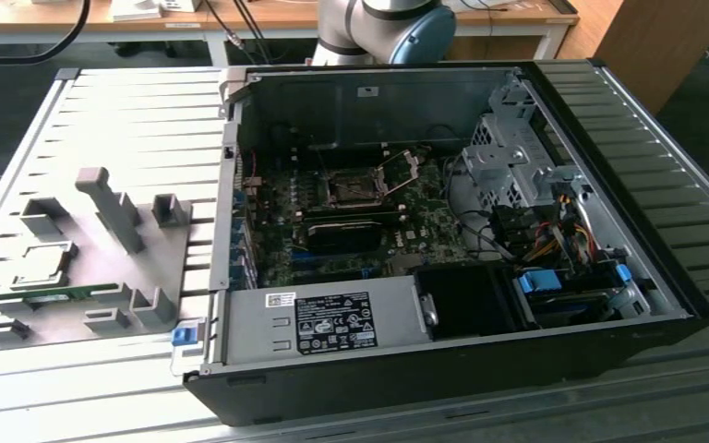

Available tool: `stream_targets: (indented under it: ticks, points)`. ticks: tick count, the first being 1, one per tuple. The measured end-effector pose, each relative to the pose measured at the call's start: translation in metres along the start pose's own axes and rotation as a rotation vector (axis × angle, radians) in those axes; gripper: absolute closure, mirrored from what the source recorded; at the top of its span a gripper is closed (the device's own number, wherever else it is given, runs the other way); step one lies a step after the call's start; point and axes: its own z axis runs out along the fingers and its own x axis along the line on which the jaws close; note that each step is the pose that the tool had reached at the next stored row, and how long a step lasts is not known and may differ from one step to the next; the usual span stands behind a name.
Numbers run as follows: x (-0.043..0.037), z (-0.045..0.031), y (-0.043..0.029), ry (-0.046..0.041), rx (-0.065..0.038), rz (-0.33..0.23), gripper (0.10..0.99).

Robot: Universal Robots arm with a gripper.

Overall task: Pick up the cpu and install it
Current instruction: 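Pick up the cpu and move it towards the insertion slot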

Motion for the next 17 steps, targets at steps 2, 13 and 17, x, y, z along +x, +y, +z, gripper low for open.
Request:
stream_targets:
  ticks: [2, 13, 17]
  points:
    - [0.0, 0.0013, -0.0001, 0.0, -0.001, 0.0, 0.98]
    - [-0.0002, 0.008, -0.0005, 0.0003, -0.003, 0.0, 0.98]
    - [-0.0002, 0.0101, -0.0007, 0.0004, -0.004, 0.0, 0.98]
